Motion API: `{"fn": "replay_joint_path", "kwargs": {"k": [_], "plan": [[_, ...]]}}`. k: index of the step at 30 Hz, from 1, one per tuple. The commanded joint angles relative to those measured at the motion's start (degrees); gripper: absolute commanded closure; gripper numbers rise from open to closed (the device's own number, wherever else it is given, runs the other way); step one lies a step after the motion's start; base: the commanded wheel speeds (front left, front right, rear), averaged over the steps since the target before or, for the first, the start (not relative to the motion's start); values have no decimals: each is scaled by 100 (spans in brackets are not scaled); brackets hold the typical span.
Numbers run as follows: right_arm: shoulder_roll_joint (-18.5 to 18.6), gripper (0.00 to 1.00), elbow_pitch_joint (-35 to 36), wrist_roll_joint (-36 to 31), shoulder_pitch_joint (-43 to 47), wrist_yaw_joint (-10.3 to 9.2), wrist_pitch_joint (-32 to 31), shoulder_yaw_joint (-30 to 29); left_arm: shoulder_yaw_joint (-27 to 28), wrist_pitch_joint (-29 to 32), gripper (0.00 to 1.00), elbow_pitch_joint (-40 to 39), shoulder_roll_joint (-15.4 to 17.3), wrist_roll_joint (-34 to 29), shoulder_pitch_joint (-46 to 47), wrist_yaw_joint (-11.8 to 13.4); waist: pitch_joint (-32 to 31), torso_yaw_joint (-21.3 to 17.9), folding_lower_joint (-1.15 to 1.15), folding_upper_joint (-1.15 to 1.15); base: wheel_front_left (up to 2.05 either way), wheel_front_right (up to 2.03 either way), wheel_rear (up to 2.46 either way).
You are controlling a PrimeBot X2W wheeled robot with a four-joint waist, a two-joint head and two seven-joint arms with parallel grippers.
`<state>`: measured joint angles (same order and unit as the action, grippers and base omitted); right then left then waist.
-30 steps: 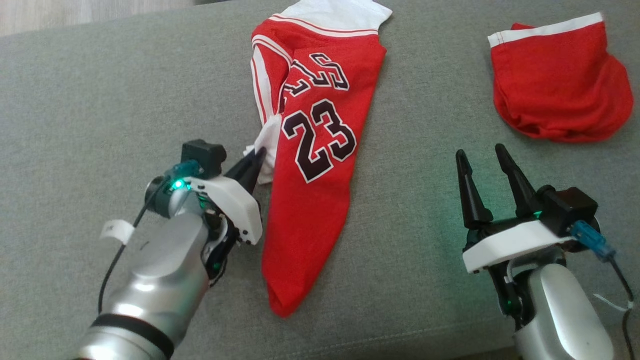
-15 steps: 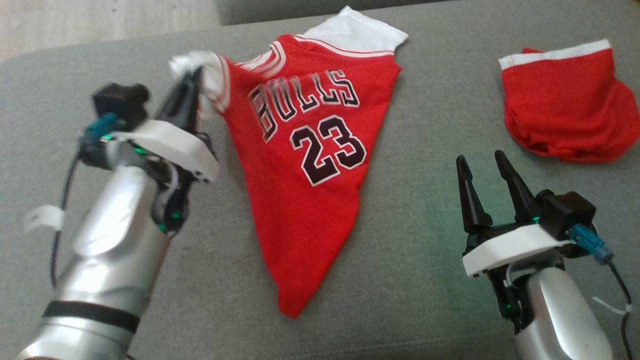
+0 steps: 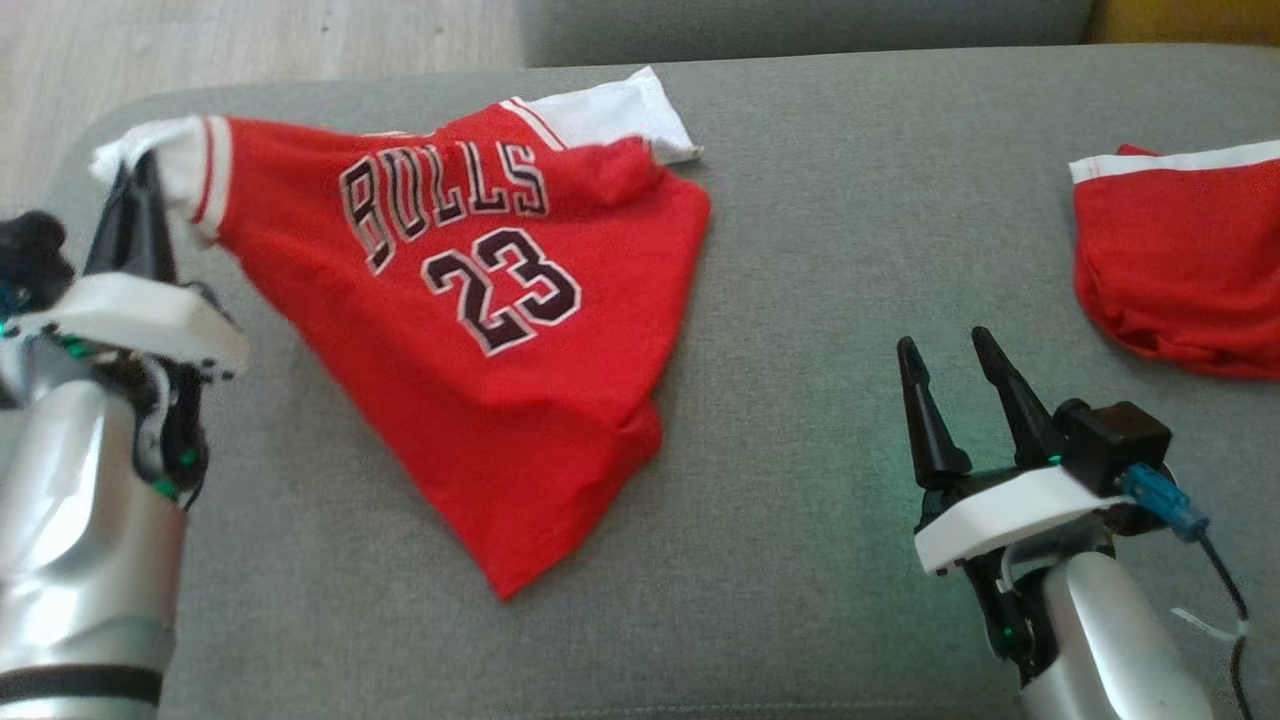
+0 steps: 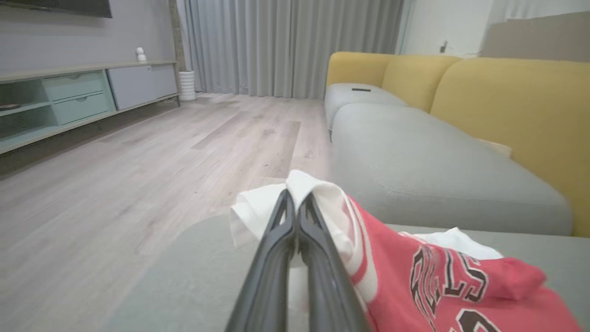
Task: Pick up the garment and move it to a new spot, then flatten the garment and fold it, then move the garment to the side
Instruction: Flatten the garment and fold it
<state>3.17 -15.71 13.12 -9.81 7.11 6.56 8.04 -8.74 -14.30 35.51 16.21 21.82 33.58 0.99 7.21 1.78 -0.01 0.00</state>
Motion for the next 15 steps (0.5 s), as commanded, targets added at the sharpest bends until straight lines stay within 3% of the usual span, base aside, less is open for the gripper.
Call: {"fn": "replay_joint_path", "kwargs": {"k": [1,7,8,9,10,15], "plan": [[-29,0,168,20,-110,37,33,149,269,-69,100,-113,300,-82,70,13,11,32,1,0,0,0,0],[-29,0,134,4,-116,37,-1,178,566,-70,100,161,371,-295,-155,-31,32,145,1,0,0,0,0],[-29,0,123,3,-112,37,-6,182,564,-70,95,235,349,-330,-196,-48,18,165,1,0,0,0,0],[-29,0,115,3,-107,37,-9,186,564,-70,24,263,333,-375,-221,-64,5,184,1,0,0,0,0],[-29,0,109,5,-102,37,-11,186,581,-70,0,257,313,-412,-243,-72,-11,201,1,0,0,0,0],[-29,0,111,-3,-93,37,-4,179,783,-70,0,-178,160,-561,-439,-135,-157,310,1,0,0,0,0]]}}
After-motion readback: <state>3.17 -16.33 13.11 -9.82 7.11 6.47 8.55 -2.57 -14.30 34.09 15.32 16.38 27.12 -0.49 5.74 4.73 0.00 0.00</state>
